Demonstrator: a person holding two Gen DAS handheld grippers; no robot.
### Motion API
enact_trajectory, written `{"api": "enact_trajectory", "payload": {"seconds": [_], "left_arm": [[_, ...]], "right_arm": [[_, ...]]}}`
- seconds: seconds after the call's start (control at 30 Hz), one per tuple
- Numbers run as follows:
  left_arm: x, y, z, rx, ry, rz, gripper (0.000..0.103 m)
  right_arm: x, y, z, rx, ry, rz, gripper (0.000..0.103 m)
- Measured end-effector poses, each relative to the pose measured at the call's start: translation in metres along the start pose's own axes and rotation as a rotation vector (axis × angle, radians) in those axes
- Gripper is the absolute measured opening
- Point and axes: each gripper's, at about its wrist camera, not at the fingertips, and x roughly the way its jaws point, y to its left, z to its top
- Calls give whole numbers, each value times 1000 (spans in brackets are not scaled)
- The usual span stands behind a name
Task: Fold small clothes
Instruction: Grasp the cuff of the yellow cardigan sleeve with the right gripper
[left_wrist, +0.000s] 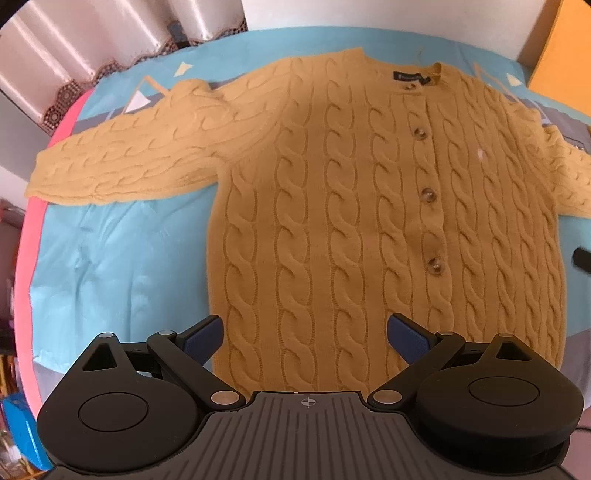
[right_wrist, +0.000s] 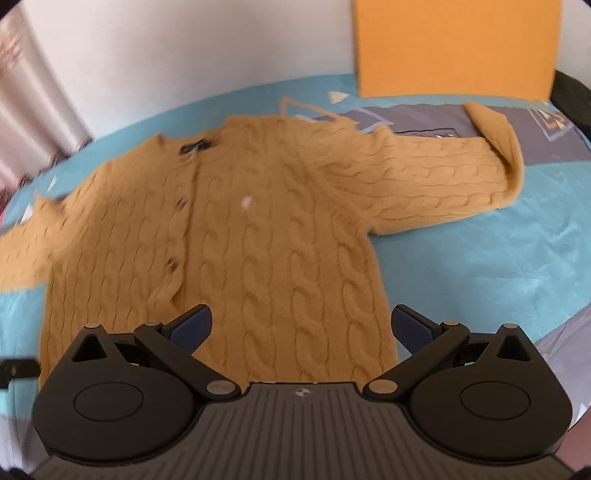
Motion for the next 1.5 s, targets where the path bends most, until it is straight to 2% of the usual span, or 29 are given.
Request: {"api": "enact_trajectory", "payload": {"seconds": [0.1,0.3,0.47,0.63,0.97,1.33,1.4,1.43,1.47,1.5], "left_arm": [[4,-4,3,9,16,15,103],[12,-16,11,34,52,47,103],[24,-31,21,71,92,76,103],[37,-47,30,104,140,98,103],[57,-56,42,111,201,131,103],[71,-44,48,63,247,146,103],[71,-44,48,61,250,144,103],[72,-44,49,62,250,142,103],[72,-44,49,61,250,141,103],[73,-44,48,60,251,139,103]], "right_arm": [[8,-22,6,51,-44,-44,98],[25,-81,29,123,-157,-229,91],[53,-132,57,153,-164,-341,68],[82,-171,81,173,-159,-371,67],[145,-218,128,168,-121,-387,67],[178,-268,158,332,-133,-304,67],[180,-275,161,365,-133,-290,61],[181,-277,162,379,-139,-280,50],[179,-278,163,391,-149,-276,35],[176,-278,163,394,-169,-284,26]]}}
